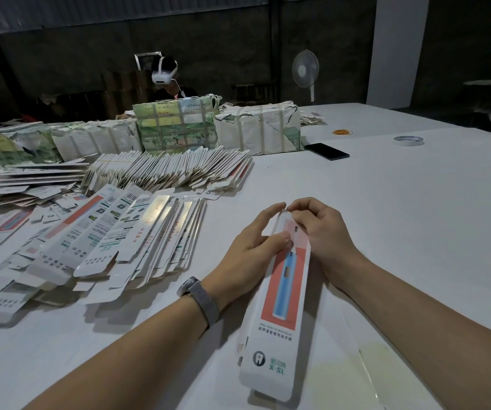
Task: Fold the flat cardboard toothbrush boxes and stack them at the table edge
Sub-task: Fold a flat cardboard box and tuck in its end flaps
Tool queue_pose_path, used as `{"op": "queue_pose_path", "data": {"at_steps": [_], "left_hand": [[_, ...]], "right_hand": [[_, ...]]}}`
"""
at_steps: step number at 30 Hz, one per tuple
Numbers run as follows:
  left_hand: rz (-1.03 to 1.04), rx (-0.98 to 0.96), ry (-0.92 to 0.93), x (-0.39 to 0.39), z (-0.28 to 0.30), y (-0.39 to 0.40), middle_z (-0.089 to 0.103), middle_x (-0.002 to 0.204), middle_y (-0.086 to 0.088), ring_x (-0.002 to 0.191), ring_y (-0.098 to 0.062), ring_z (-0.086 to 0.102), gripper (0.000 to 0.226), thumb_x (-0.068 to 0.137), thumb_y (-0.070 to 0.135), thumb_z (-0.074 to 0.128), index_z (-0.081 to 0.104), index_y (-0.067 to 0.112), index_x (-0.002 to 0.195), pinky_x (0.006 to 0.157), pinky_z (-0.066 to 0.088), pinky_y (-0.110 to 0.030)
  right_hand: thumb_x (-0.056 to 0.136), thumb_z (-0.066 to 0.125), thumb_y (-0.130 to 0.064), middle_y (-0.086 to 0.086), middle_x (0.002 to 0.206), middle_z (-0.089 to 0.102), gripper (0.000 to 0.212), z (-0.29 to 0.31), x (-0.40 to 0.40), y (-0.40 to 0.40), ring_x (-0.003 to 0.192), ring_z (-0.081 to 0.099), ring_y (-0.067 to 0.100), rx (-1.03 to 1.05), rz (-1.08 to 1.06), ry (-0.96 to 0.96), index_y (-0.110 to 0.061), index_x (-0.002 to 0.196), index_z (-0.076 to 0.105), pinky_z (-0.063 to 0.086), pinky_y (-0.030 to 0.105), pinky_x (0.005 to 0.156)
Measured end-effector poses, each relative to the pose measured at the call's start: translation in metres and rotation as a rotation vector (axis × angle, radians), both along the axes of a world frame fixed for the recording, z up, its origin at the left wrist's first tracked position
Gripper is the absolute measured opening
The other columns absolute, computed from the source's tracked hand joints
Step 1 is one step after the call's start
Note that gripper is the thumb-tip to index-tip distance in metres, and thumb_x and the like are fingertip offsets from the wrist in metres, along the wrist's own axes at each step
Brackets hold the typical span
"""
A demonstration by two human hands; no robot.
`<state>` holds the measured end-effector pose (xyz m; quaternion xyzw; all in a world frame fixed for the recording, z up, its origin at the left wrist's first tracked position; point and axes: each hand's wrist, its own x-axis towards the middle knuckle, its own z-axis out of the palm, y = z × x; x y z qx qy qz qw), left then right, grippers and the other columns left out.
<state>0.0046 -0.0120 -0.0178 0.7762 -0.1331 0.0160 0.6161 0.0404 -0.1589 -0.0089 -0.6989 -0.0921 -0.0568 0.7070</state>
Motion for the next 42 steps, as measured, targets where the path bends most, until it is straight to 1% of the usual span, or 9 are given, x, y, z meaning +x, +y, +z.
{"op": "queue_pose_path", "data": {"at_steps": [3,9,12,15,18,21,27,39,42], "left_hand": [[-0.004,0.029,-0.023,0.0001,-0.0005,0.0002,0.077,0.098,0.001,0.082,-0.020,0.075,0.054,0.087,0.040,0.053,0.044,0.042,0.140,0.078,0.059,-0.032],[-0.027,-0.002,-0.004,-0.0008,-0.0008,-0.0004,0.077,0.094,-0.005,0.079,-0.025,0.076,0.044,0.088,0.043,0.056,0.045,0.044,0.131,0.074,0.060,-0.036],[-0.029,0.008,-0.003,-0.0012,-0.0003,-0.0009,0.077,0.095,-0.006,0.079,-0.026,0.076,0.042,0.087,0.045,0.056,0.045,0.045,0.128,0.075,0.060,-0.037],[-0.019,0.016,-0.005,-0.0014,-0.0004,-0.0001,0.077,0.095,-0.005,0.078,-0.026,0.076,0.040,0.089,0.046,0.054,0.043,0.043,0.128,0.073,0.061,-0.035],[0.018,-0.004,-0.037,-0.0007,-0.0018,0.0016,0.078,0.094,-0.005,0.075,-0.024,0.076,0.029,0.098,0.038,0.053,0.042,0.043,0.125,0.069,0.060,-0.030],[0.069,-0.045,-0.068,0.0015,-0.0025,0.0028,0.078,0.092,-0.008,0.075,-0.026,0.076,0.031,0.096,0.041,0.052,0.041,0.042,0.124,0.070,0.061,-0.035],[0.114,-0.106,-0.097,0.0051,-0.0052,0.0019,0.077,0.094,-0.012,0.079,-0.035,0.076,0.034,0.091,0.044,0.054,0.042,0.044,0.123,0.079,0.062,-0.050],[0.104,-0.132,-0.101,0.0064,-0.0064,0.0019,0.076,0.095,-0.015,0.082,-0.036,0.075,0.033,0.090,0.043,0.055,0.042,0.043,0.121,0.083,0.061,-0.054],[0.094,-0.123,-0.092,0.0069,-0.0066,0.0024,0.077,0.096,-0.014,0.081,-0.035,0.075,0.034,0.090,0.044,0.055,0.041,0.043,0.121,0.082,0.061,-0.052]], "right_hand": [[0.100,0.051,-0.012,-0.004,0.072,0.065,0.029,0.0001,-0.0002,-0.0001,0.070,0.062,0.019,0.024,-0.004,0.005,-0.023,0.076,0.064,0.056,0.034,0.068],[0.100,0.052,-0.014,-0.002,0.074,0.066,0.029,0.0008,-0.0021,-0.0010,0.070,0.064,0.020,0.036,-0.007,0.006,-0.023,0.076,0.065,0.059,0.036,0.070],[0.101,0.052,-0.015,-0.003,0.071,0.066,0.028,0.0013,-0.0025,-0.0019,0.067,0.064,0.018,0.037,-0.002,0.001,-0.021,0.077,0.065,0.058,0.029,0.064],[0.103,0.050,-0.018,-0.004,0.074,0.067,0.027,0.0009,-0.0033,-0.0021,0.066,0.066,0.015,0.040,0.011,-0.002,-0.023,0.081,0.065,0.058,0.026,0.063],[0.104,0.047,-0.022,0.001,0.082,0.068,0.020,0.0001,-0.0027,-0.0013,0.071,0.069,0.016,0.046,0.025,0.013,-0.026,0.093,0.063,0.060,0.031,0.068],[0.102,0.049,-0.023,0.006,0.088,0.066,0.009,-0.0008,-0.0020,0.0000,0.074,0.069,0.020,0.043,0.064,0.031,-0.026,0.106,0.056,0.061,0.032,0.067],[0.101,0.055,-0.026,0.011,0.091,0.068,0.012,-0.0010,-0.0034,0.0007,0.067,0.072,0.017,0.007,0.112,0.016,-0.026,0.112,0.050,0.056,0.021,0.058],[0.100,0.057,-0.027,0.014,0.090,0.070,0.008,-0.0013,-0.0028,-0.0018,0.072,0.070,0.026,0.027,0.114,0.021,-0.021,0.104,0.053,0.061,0.044,0.070],[0.101,0.056,-0.030,0.007,0.085,0.072,0.008,-0.0034,-0.0026,-0.0011,0.073,0.073,0.027,0.027,0.116,0.026,-0.024,0.104,0.053,0.062,0.037,0.065]]}}
